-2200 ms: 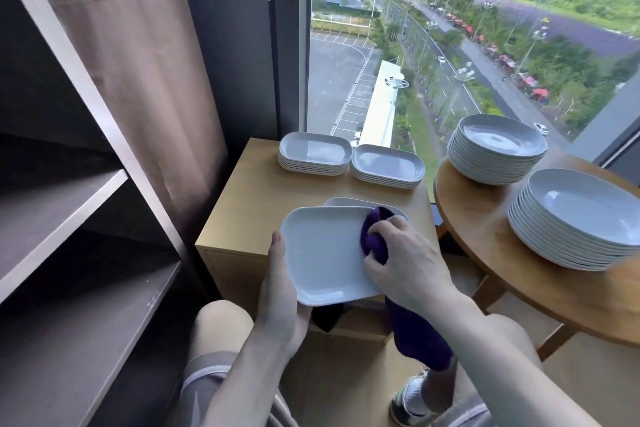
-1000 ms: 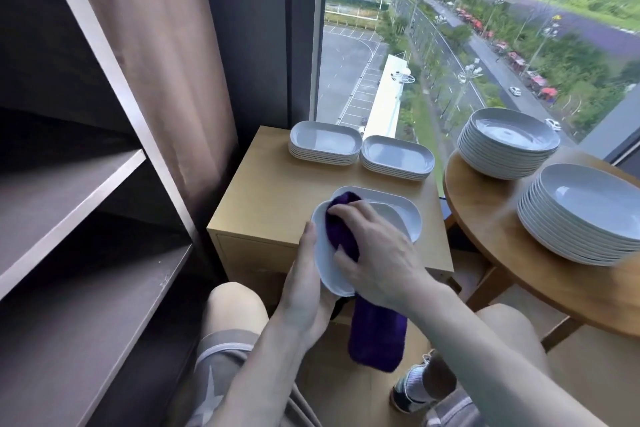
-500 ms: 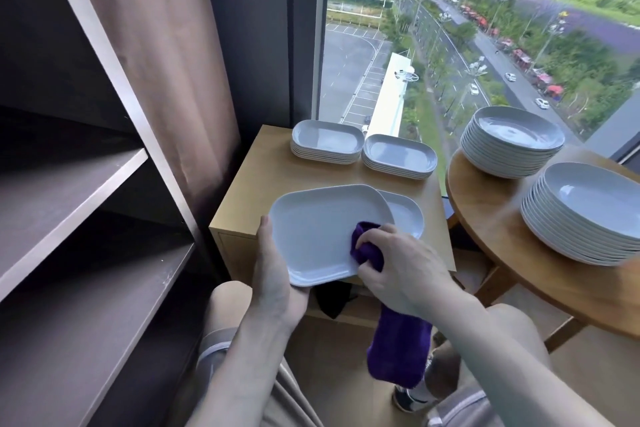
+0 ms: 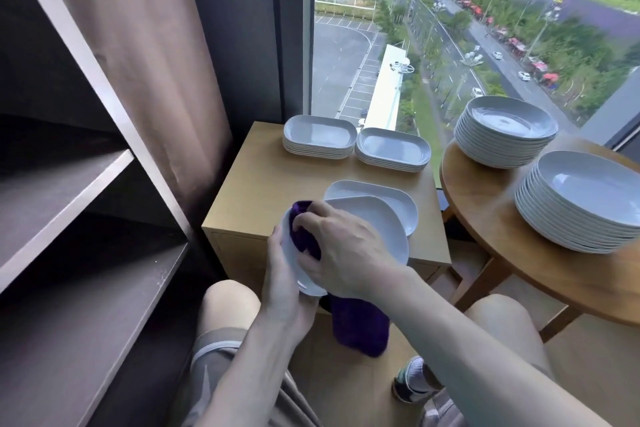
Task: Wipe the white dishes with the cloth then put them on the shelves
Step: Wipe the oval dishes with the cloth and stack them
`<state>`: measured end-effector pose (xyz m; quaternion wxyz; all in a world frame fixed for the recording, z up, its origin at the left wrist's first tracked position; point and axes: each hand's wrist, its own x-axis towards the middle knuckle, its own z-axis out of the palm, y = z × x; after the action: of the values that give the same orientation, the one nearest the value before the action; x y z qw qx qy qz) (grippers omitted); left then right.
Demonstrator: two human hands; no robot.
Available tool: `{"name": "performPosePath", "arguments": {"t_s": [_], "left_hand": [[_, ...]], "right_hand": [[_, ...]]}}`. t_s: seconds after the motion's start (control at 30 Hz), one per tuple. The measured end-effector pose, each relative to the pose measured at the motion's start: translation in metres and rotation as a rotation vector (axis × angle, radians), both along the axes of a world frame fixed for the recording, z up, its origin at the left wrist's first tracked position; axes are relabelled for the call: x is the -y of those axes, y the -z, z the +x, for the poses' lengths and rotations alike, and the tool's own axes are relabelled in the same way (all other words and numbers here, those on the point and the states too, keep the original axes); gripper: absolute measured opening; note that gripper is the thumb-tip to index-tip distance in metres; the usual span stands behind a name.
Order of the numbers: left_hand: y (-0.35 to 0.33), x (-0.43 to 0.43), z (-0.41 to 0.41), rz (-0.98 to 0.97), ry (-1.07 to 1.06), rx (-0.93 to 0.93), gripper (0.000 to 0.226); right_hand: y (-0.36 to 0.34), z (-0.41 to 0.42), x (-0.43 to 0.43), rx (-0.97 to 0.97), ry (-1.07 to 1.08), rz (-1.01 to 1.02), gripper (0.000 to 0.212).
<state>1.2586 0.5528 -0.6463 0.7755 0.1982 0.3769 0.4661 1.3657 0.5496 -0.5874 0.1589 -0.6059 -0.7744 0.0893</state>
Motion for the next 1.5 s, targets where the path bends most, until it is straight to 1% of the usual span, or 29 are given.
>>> {"name": "performPosePath", "arguments": {"t_s": [0.07, 0.17, 0.2, 0.27, 0.33, 0.47, 0.63, 0.73, 0.87, 1.0, 1.1, 1.17, 1.23, 1.37, 1.5], "left_hand": [[0.003, 0.000, -0.003, -0.037, -0.006, 0.025, 0.053], [0.004, -0.005, -0.009, -0.048, -0.008, 0.027, 0.064], [0.003, -0.006, -0.011, -0.040, -0.026, 0.035, 0.065], [0.001, -0.009, -0.011, -0.006, -0.065, 0.041, 0.062], [-0.003, -0.008, -0.010, 0.011, -0.076, 0.023, 0.061], [-0.006, -0.006, -0.007, 0.072, -0.053, 0.008, 0.058], [-0.006, 0.000, 0.003, 0.082, 0.002, -0.042, 0.060], [-0.004, 0.004, 0.008, 0.076, 0.044, -0.092, 0.058], [-0.002, 0.000, 0.007, 0.055, 0.017, -0.088, 0.059], [-0.002, -0.004, 0.001, 0.013, 0.016, -0.003, 0.065], [-0.006, -0.012, -0.006, 0.011, -0.037, 0.016, 0.069], [-0.010, -0.014, -0.011, 0.020, -0.093, -0.002, 0.067], [-0.010, -0.014, -0.014, 0.045, -0.098, -0.014, 0.066], [-0.010, -0.014, -0.019, 0.088, -0.081, -0.028, 0.065], [-0.008, -0.007, -0.009, 0.092, 0.004, -0.051, 0.060]], "right_hand": [[0.002, -0.007, 0.005, 0.006, -0.070, -0.031, 0.024], [0.006, -0.004, 0.013, 0.006, -0.121, -0.101, 0.019], [0.008, 0.001, 0.015, 0.002, -0.120, -0.126, 0.015], [0.012, 0.015, 0.018, 0.009, -0.068, -0.170, 0.013], [0.015, 0.035, 0.017, 0.025, 0.039, -0.191, 0.018], [0.016, 0.071, 0.008, -0.029, 0.222, -0.196, 0.017], [0.013, 0.073, 0.000, -0.059, 0.272, -0.110, 0.019], [0.009, 0.056, -0.002, -0.088, 0.247, -0.064, 0.018], [0.005, 0.022, 0.000, -0.105, 0.151, -0.027, 0.018], [0.004, -0.002, 0.014, -0.086, -0.010, -0.077, 0.019], [0.006, -0.002, 0.024, -0.082, -0.045, -0.142, 0.024], [0.007, 0.008, 0.025, -0.068, 0.000, -0.157, 0.027], [0.007, 0.024, 0.021, -0.039, 0.067, -0.169, 0.027], [0.002, 0.060, 0.010, 0.035, 0.242, -0.182, 0.017], [-0.007, 0.071, -0.002, 0.182, 0.338, -0.010, 0.019]]}}
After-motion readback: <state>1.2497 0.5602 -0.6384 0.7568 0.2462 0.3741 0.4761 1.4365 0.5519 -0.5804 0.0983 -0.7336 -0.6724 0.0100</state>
